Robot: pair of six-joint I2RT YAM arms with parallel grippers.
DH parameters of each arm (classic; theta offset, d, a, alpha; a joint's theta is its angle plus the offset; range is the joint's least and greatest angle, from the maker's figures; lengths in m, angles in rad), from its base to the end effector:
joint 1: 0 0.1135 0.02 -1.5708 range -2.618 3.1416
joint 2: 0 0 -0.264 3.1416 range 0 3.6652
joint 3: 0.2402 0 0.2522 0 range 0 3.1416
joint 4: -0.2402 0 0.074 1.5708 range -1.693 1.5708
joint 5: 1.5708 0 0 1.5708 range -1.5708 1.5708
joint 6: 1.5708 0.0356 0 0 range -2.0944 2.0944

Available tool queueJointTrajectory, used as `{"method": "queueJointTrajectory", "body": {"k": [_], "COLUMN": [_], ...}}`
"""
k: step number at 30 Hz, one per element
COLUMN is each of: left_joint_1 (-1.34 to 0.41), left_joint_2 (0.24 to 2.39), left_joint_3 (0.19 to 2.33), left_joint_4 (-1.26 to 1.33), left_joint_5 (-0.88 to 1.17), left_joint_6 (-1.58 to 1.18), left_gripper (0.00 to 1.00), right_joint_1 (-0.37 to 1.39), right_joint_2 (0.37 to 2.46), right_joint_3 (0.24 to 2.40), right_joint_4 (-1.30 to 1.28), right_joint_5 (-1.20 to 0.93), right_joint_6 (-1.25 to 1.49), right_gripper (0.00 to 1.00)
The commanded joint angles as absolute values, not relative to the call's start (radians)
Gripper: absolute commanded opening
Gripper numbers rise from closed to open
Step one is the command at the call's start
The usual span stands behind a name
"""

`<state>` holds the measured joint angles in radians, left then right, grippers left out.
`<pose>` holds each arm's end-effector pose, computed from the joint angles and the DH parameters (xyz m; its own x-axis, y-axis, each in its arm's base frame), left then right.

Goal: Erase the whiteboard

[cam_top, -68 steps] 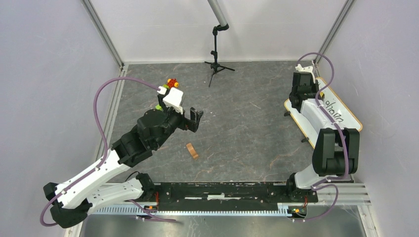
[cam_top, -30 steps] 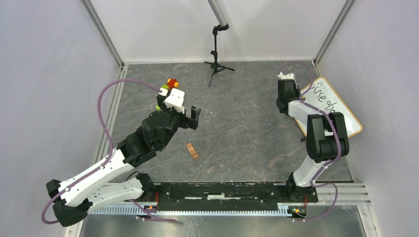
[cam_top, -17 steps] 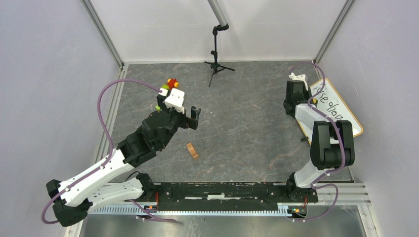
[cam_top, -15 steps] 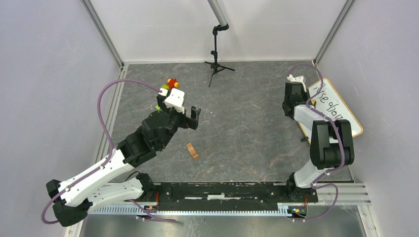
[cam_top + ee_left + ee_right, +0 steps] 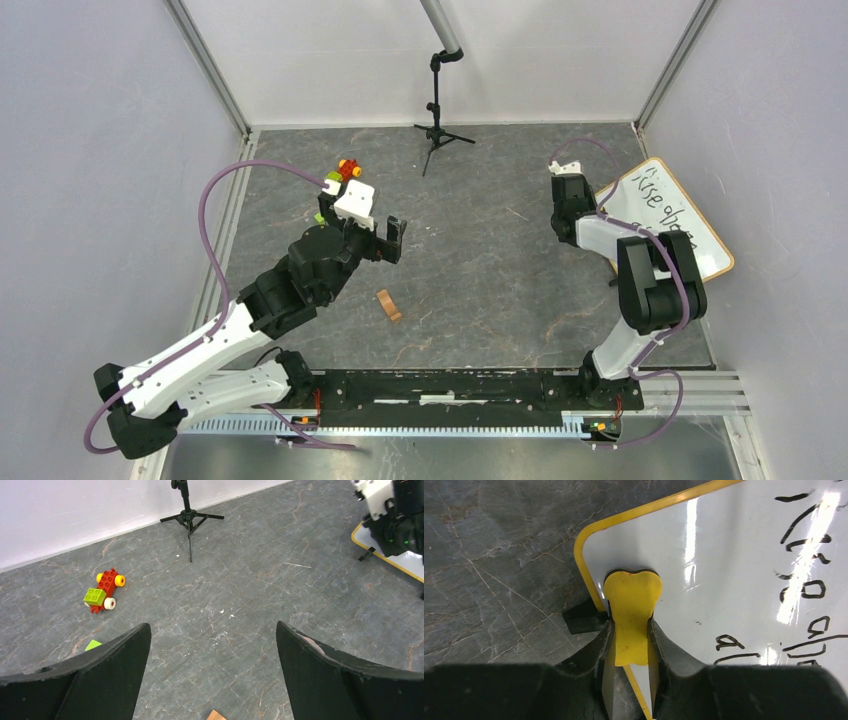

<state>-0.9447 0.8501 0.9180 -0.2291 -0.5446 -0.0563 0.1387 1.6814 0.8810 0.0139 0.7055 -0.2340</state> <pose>0.1258 -0.1425 0.3716 -0.1160 0.0783 -0.9902 0.3875 0.9214 0.0275 0.3342 0.0233 0.1703 -0.7628 -0.2847 -0.5807 0.1763 0.7723 -0.6103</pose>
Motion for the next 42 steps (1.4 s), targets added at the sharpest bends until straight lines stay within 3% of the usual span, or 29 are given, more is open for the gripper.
{"method": "queueJointTrajectory", "body": {"k": [1, 8, 16, 31, 42], "left_joint_1": [-0.950, -0.970, -0.995, -0.996, -0.997], "left_joint_2": [0.832, 0.825, 0.816, 0.817, 0.815], "left_joint_3": [0.918, 0.913, 0.910, 0.907, 0.908], "left_joint_4": [-0.181, -0.176, -0.169, -0.166, -0.169], "left_joint_5": [-0.549, -0.557, -0.577, -0.588, -0.575], "left_joint_6": [-0.032, -0.030, -0.018, -0.014, -0.025], "left_gripper": [1.00, 1.00, 1.00, 1.00, 1.00], "right_joint_1": [0.091, 0.006, -0.087, 0.107, 0.018], "right_joint_2": [1.530, 1.362, 1.391, 1.611, 1.304], "right_joint_3": [0.844, 0.729, 0.691, 0.745, 0.626], "right_joint_4": [0.062, 0.133, 0.152, 0.172, 0.159], "right_joint_5": [0.736, 0.823, 0.795, 0.628, 0.790], "right_joint_6": [-0.196, -0.231, -0.255, -0.209, -0.137], "right_gripper": [0.21, 0.21, 0.21, 0.20, 0.20]}}
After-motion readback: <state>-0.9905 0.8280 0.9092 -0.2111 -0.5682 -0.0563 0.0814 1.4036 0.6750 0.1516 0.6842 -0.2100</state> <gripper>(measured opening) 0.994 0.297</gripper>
